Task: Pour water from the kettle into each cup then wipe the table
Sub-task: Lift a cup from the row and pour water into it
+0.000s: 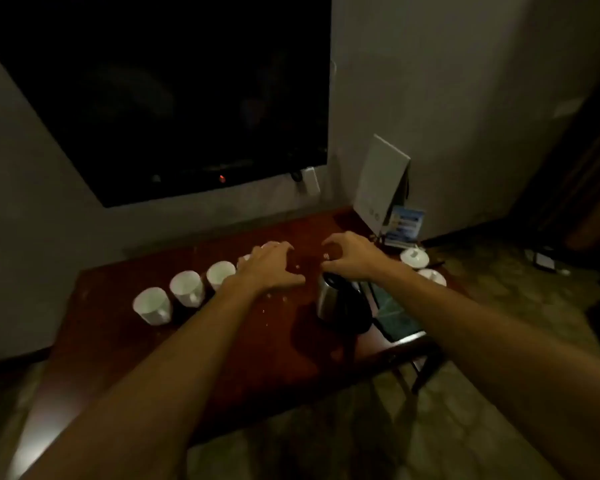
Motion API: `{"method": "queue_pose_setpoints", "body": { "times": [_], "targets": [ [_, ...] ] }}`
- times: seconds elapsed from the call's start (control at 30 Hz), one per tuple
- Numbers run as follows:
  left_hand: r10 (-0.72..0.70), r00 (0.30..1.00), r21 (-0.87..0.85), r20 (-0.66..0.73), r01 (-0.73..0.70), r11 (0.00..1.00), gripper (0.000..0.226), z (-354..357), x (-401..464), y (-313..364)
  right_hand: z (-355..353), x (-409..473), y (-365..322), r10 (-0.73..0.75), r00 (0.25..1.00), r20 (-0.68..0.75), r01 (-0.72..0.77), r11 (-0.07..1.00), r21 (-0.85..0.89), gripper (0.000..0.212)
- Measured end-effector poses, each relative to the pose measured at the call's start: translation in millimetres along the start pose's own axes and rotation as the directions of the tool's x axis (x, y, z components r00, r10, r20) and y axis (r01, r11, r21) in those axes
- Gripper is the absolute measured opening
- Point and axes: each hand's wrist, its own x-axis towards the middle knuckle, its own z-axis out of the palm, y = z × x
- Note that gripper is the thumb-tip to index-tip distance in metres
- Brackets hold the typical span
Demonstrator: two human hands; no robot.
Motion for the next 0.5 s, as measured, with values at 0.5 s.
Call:
{"method": "queue_pose_setpoints", "body": {
  "times": [0.5],
  "targets": [
    [-0.011, 0.974, 0.010, 0.227, 0.009, 1.000, 0.078, 122, 49, 14, 110, -1, 113, 0.338, 0.941, 0.021, -0.317, 0.858, 0.403, 0.059]
  ]
}}
